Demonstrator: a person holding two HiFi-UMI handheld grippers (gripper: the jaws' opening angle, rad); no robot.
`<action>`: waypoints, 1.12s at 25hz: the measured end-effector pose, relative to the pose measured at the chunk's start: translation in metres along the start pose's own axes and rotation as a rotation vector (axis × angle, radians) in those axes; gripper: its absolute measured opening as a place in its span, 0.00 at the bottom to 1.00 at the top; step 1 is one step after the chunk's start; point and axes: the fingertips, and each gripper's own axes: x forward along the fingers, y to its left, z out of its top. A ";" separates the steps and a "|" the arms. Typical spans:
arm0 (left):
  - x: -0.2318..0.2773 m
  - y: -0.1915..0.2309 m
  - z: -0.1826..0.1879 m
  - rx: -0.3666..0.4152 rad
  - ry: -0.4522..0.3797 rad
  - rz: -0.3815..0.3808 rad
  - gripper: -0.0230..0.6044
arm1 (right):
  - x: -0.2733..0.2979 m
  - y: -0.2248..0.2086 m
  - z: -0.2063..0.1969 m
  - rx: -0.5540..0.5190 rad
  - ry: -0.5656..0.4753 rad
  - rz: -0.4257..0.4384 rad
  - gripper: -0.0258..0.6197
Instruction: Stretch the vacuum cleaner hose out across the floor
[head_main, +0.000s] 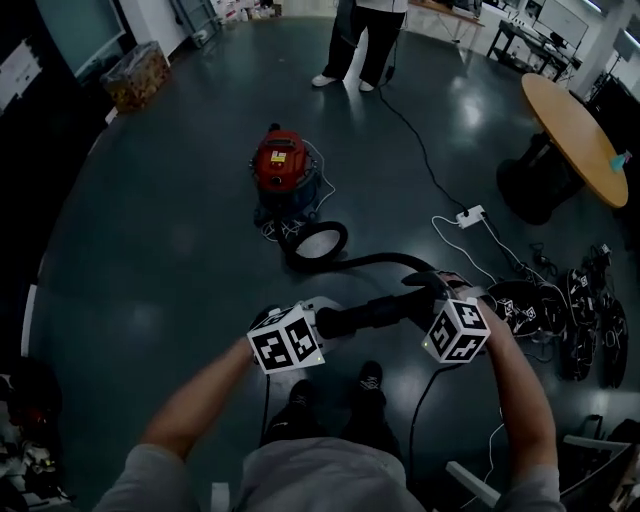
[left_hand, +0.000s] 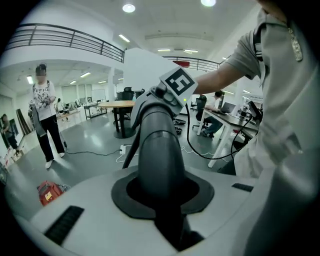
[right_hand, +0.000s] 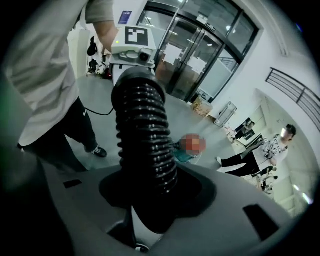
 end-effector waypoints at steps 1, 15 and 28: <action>-0.011 -0.006 -0.006 0.021 0.003 -0.017 0.17 | 0.000 0.009 0.010 0.008 0.020 -0.012 0.31; -0.051 -0.081 -0.062 0.231 0.060 -0.111 0.17 | -0.021 0.143 0.074 0.462 0.022 -0.098 0.24; -0.079 -0.132 -0.067 0.139 -0.005 0.151 0.43 | -0.049 0.248 0.105 0.950 -0.133 -0.263 0.23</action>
